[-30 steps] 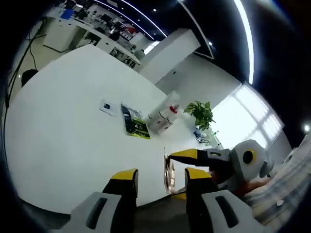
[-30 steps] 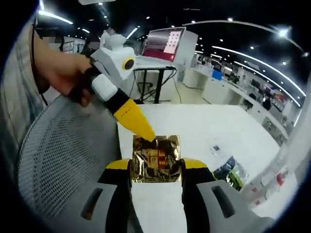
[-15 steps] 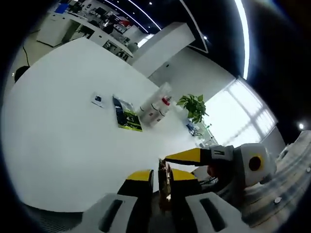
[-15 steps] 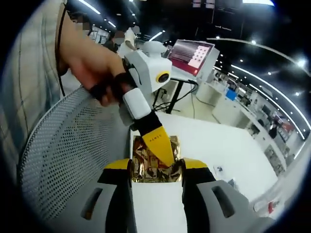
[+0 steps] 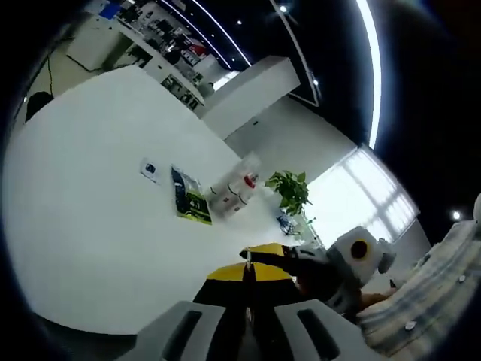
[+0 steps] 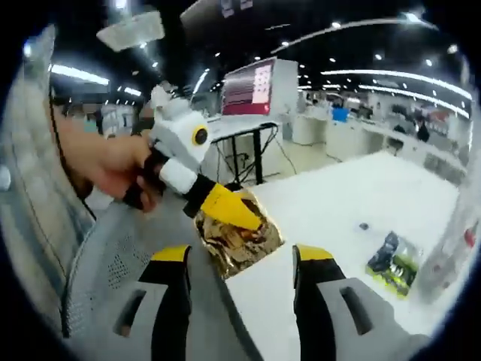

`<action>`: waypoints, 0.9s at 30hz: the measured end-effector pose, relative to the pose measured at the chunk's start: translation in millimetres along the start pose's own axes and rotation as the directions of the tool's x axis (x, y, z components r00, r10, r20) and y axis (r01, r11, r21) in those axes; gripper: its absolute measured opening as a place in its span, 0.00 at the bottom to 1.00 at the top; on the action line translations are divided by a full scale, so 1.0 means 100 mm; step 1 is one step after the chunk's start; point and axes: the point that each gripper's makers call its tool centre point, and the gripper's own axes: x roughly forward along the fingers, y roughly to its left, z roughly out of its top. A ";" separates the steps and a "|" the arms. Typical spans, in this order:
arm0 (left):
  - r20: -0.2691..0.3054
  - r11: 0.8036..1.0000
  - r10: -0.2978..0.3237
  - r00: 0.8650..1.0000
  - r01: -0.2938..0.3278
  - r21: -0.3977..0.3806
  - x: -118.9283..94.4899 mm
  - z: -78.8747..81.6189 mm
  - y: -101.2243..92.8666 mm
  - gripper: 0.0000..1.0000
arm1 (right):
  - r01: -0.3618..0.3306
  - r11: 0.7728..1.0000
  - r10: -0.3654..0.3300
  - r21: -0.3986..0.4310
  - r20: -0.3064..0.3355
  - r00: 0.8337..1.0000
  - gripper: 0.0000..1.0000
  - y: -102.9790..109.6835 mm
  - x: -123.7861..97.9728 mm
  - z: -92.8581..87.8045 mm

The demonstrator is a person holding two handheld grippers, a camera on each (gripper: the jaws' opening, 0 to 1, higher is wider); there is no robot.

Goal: Arrange the skincare products in the storage area until every visible bottle or jar stands upright without overlapping.

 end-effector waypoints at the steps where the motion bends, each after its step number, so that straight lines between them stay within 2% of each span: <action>1: 0.009 1.000 -0.014 1.000 0.015 -0.017 -0.01 0.02 0.00 0.00 | -0.030 0.999 0.030 0.043 0.002 1.000 0.55 0.02 0.00 -0.01; 2: 0.019 0.999 -0.037 0.999 0.037 -0.035 -0.02 0.04 -0.03 0.00 | -0.078 0.989 0.074 0.125 0.041 0.996 0.52 0.07 0.01 0.04; 3: 0.024 0.998 -0.047 0.999 0.048 -0.039 -0.02 0.05 -0.03 0.00 | -0.103 0.974 0.089 0.202 0.077 0.993 0.49 0.07 0.01 0.08; 4: 0.023 0.997 -0.058 0.998 0.059 -0.048 -0.02 0.05 -0.04 0.00 | -0.140 0.943 0.104 0.302 0.132 0.986 0.47 0.07 0.00 0.15; 5: 0.026 0.996 -0.068 0.997 0.069 -0.051 -0.02 0.05 -0.06 0.00 | -0.178 0.913 0.123 0.367 0.168 0.978 0.44 0.08 -0.01 0.19; 6: 0.026 0.994 -0.093 0.995 0.094 -0.062 -0.02 0.05 -0.10 0.00 | -0.211 0.869 0.132 0.448 0.200 0.971 0.41 0.07 -0.02 0.22; 7: 0.026 0.991 -0.110 0.994 0.112 -0.068 -0.02 0.05 -0.14 0.00 | -0.221 0.853 0.137 0.472 0.205 0.969 0.37 0.06 -0.03 0.21; 8: 0.022 0.989 -0.126 0.992 0.127 -0.069 -0.02 0.04 -0.17 0.00 | -0.229 0.850 0.144 0.475 0.209 0.967 0.30 0.05 -0.04 0.21; 9: 0.016 0.988 -0.138 0.990 0.139 -0.069 -0.02 0.03 -0.18 0.00 | -0.253 0.833 0.164 0.492 0.217 0.962 0.18 0.06 -0.06 0.21; 10: 0.015 0.988 -0.139 0.990 0.140 -0.065 -0.02 0.03 -0.19 0.00 | -0.270 0.816 0.176 0.511 0.226 0.958 0.10 0.08 -0.08 0.22; 11: 0.012 0.987 -0.144 0.989 0.145 -0.065 -0.01 0.01 -0.21 0.00 | -0.299 0.788 0.192 0.538 0.246 0.950 0.06 0.12 -0.10 0.25; 12: 0.011 0.985 -0.158 0.987 0.158 -0.070 -0.01 0.01 -0.23 0.00 | -0.307 0.773 0.193 0.555 0.256 0.947 0.05 0.12 -0.11 0.26; 13: 0.011 0.983 -0.164 0.986 0.164 -0.076 -0.01 0.01 -0.23 0.01 | -0.318 0.775 0.199 0.546 0.266 0.943 0.03 0.10 -0.12 0.26; 15: 0.017 0.983 -0.159 0.987 0.160 -0.087 -0.01 0.03 -0.20 0.01 | -0.322 0.757 0.193 0.569 0.276 0.942 0.01 0.07 -0.13 0.27; 17: 0.014 0.985 -0.154 0.988 0.155 -0.073 0.00 0.02 -0.21 0.03 | -0.321 0.750 0.182 0.578 0.286 0.941 0.00 0.04 -0.15 0.28; 19: -0.001 0.989 -0.137 0.991 0.136 -0.062 0.02 -0.01 -0.19 0.06 | -0.306 0.753 0.138 0.582 0.316 0.939 0.00 -0.05 -0.19 0.32; 21: -0.006 0.986 -0.152 0.988 0.152 -0.063 0.02 -0.02 -0.21 0.08 | -0.316 0.722 0.118 0.615 0.341 0.933 0.00 -0.11 -0.23 0.34; 23: -0.009 0.985 -0.156 0.988 0.155 -0.069 0.02 -0.03 -0.21 0.09 | -0.303 0.718 0.076 0.626 0.362 0.929 0.00 -0.23 -0.28 0.35; 25: -0.016 0.985 -0.157 0.988 0.155 -0.071 0.03 -0.04 -0.21 0.08 | -0.316 0.696 0.068 0.645 0.379 0.923 0.00 -0.25 -0.30 0.37; 27: -0.018 0.985 -0.159 0.987 0.157 -0.076 0.03 -0.05 -0.22 0.07 | -0.311 0.698 0.070 0.645 0.371 0.926 0.00 -0.25 -0.28 0.36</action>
